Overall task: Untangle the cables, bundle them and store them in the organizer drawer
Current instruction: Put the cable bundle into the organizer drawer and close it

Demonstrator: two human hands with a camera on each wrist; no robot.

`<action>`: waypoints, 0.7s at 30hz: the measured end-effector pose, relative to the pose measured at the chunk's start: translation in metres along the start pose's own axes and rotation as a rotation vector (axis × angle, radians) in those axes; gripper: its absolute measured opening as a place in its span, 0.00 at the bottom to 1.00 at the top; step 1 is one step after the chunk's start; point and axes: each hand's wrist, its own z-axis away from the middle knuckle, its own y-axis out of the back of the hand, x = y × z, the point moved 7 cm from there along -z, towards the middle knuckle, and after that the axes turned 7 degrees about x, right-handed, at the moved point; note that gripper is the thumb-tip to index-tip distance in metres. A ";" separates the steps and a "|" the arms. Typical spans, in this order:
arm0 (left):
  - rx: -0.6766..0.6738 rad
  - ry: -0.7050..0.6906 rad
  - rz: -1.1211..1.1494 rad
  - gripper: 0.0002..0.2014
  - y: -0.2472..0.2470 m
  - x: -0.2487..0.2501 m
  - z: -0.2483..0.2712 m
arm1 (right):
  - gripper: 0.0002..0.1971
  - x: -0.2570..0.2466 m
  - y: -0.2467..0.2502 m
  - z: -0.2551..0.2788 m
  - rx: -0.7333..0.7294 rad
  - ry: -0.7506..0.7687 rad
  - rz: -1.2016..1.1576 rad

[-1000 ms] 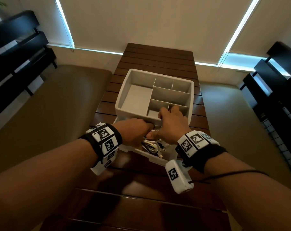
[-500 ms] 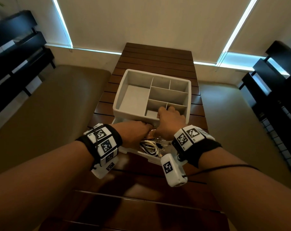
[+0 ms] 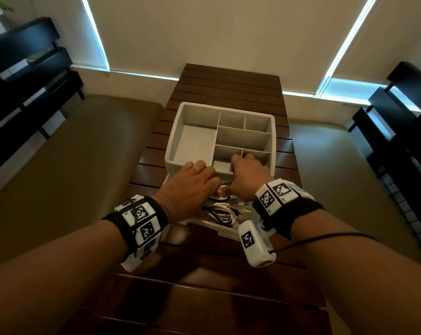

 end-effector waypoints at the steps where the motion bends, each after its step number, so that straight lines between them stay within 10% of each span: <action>1: 0.021 -0.022 -0.037 0.21 0.001 0.002 -0.001 | 0.33 0.001 0.001 0.000 -0.029 0.008 -0.008; 15: -0.351 0.028 0.153 0.39 0.006 -0.002 0.012 | 0.43 -0.003 -0.003 0.003 0.094 0.021 0.131; 21: -0.185 -0.133 -0.059 0.40 -0.020 0.001 0.036 | 0.37 0.002 0.002 0.000 -0.068 0.042 0.043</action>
